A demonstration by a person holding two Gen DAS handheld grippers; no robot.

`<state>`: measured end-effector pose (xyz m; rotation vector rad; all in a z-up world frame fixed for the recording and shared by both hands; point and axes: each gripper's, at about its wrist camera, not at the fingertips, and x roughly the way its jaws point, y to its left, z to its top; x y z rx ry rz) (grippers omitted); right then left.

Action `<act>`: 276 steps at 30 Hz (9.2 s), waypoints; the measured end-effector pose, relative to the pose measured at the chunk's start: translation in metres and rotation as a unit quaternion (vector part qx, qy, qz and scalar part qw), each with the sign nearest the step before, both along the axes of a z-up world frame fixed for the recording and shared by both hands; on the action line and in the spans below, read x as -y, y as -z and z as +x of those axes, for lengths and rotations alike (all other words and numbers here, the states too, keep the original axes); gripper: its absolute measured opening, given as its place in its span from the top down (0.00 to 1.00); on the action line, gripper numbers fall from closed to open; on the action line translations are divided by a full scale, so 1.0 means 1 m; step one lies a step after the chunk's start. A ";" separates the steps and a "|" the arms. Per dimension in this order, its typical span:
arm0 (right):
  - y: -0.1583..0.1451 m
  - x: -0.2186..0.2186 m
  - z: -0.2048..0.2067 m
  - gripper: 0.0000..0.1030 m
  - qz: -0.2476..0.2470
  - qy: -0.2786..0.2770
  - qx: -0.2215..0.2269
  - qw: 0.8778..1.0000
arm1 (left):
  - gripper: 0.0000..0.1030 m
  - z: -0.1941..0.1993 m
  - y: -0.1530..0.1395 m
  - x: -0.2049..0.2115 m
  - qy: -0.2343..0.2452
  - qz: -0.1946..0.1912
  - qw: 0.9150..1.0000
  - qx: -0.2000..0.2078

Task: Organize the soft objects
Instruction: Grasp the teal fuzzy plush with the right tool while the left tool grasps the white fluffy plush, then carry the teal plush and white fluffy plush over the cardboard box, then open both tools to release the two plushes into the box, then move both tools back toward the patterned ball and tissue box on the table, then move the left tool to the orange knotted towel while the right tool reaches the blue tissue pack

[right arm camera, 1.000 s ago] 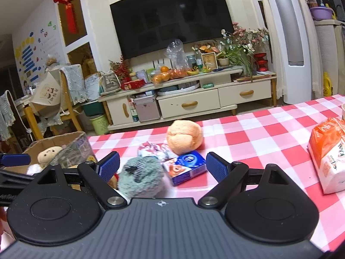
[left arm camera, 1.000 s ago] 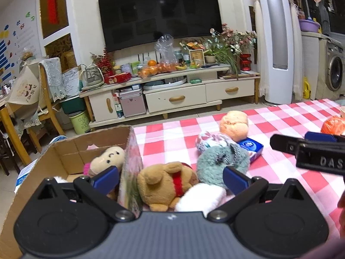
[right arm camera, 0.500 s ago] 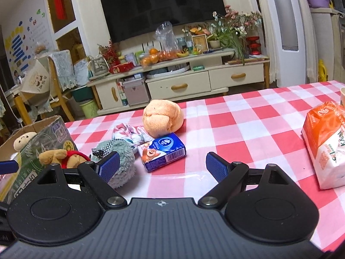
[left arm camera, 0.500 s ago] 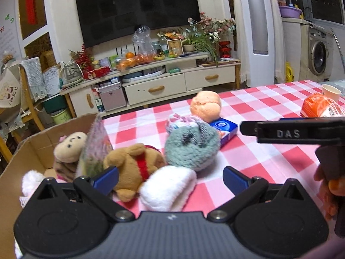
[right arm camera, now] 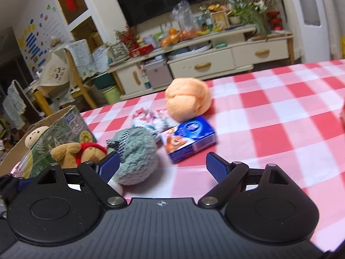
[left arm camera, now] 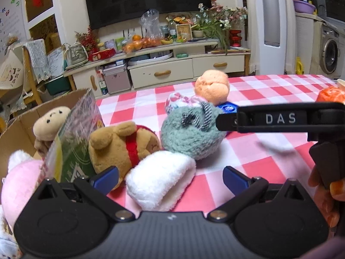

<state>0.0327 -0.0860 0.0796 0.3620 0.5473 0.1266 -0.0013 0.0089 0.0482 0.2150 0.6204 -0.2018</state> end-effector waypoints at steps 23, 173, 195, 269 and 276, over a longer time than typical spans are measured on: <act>0.017 -0.017 0.043 0.00 0.104 -0.068 -0.037 0.992 | 0.17 0.035 0.023 -0.010 -0.051 -0.019 0.998 -0.030; -0.071 -0.042 -0.051 0.03 -0.138 -0.133 0.146 0.971 | 0.20 0.007 -0.084 -0.197 -0.273 -0.076 0.957 0.063; -0.062 -0.010 -0.076 0.02 -0.133 -0.069 0.138 0.979 | 0.10 0.010 -0.086 -0.136 -0.209 -0.044 0.975 0.066; 0.027 0.014 0.022 0.00 -0.115 0.052 -0.014 0.992 | 0.01 0.014 -0.056 -0.023 -0.085 0.032 0.994 0.064; 0.030 0.014 0.038 0.00 -0.115 0.045 -0.018 0.992 | 0.01 0.013 -0.058 -0.026 -0.086 0.006 0.994 0.073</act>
